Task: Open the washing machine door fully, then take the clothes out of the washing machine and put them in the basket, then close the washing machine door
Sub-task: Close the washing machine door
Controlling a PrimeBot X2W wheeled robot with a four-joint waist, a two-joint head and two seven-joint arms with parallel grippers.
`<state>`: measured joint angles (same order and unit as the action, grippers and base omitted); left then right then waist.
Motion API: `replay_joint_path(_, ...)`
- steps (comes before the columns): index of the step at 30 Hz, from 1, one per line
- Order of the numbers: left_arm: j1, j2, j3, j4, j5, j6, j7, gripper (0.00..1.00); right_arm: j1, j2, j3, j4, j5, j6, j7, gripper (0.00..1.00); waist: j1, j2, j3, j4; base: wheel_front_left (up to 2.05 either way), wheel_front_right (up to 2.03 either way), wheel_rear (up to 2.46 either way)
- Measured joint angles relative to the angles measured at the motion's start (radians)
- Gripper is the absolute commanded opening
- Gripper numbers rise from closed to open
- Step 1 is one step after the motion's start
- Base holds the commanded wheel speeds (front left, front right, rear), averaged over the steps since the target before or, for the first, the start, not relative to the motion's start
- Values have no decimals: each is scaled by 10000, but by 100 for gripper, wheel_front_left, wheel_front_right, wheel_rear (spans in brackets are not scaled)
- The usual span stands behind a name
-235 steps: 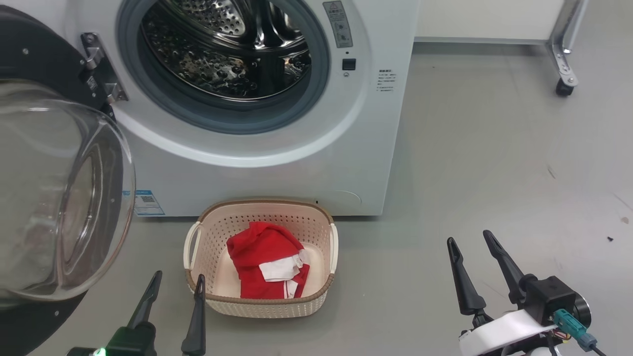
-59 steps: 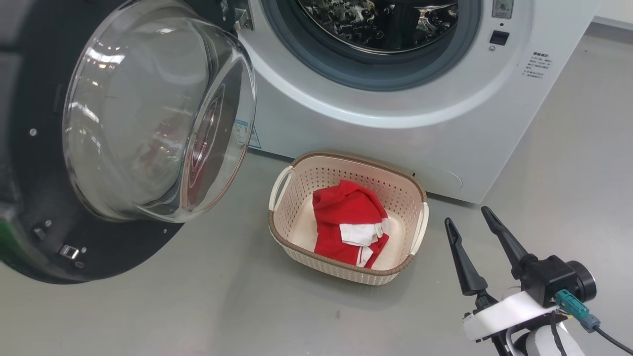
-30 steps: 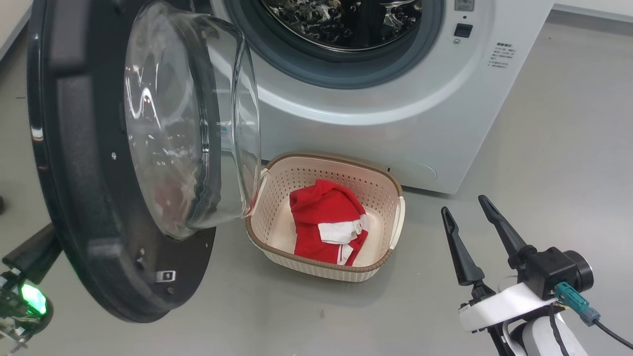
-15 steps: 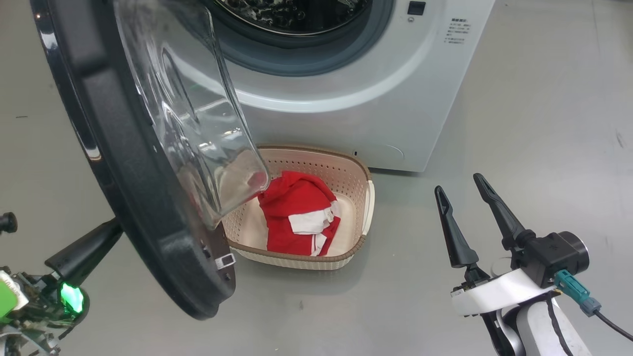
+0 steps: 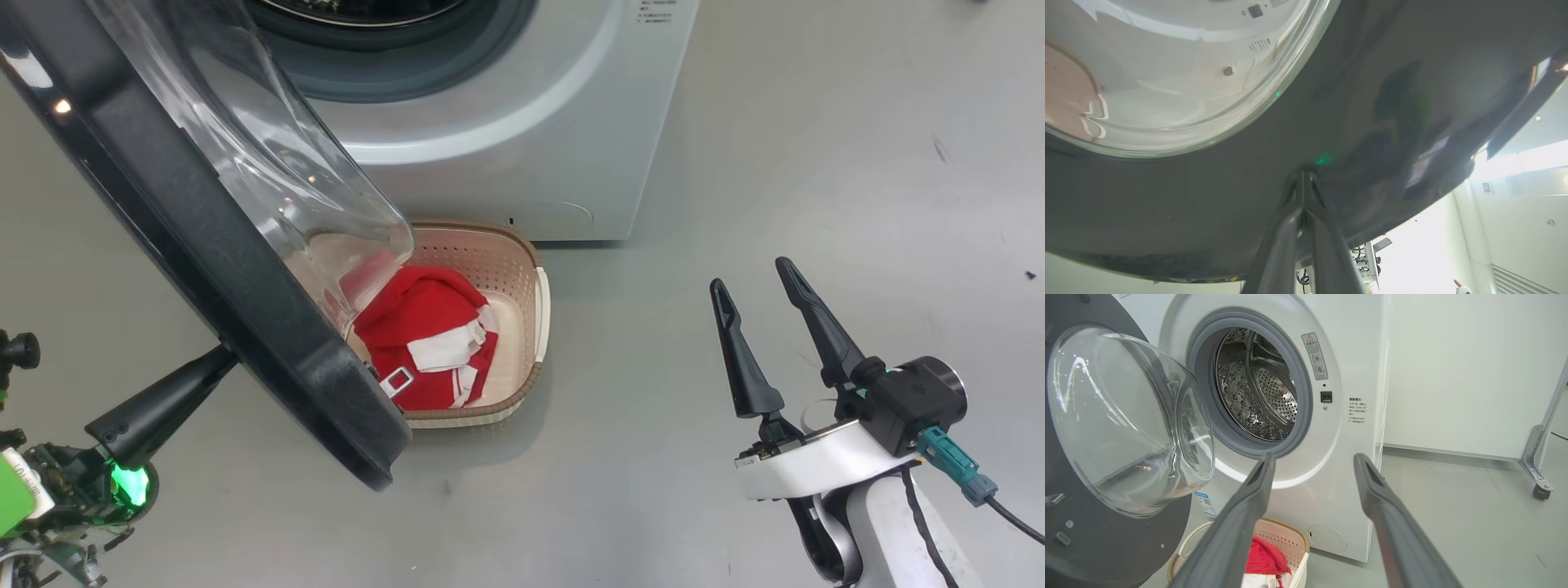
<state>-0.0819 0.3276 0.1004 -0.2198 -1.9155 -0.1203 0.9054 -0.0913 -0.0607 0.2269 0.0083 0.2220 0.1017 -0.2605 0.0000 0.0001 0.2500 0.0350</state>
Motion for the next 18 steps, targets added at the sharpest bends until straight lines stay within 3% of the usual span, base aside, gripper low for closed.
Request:
replay_joint_path(7,-91,10,-17,-282,13,27,-4,0,-245,33,13,-125,173,-54,-2,100,0,0,424,-829,0,0,0)
replay_joint_path(18,-974,8,-61,-470,75,453,-182,0,-489,52,25,-267,313,-81,-2,100,0,0,1152,-1681,0,0,0)
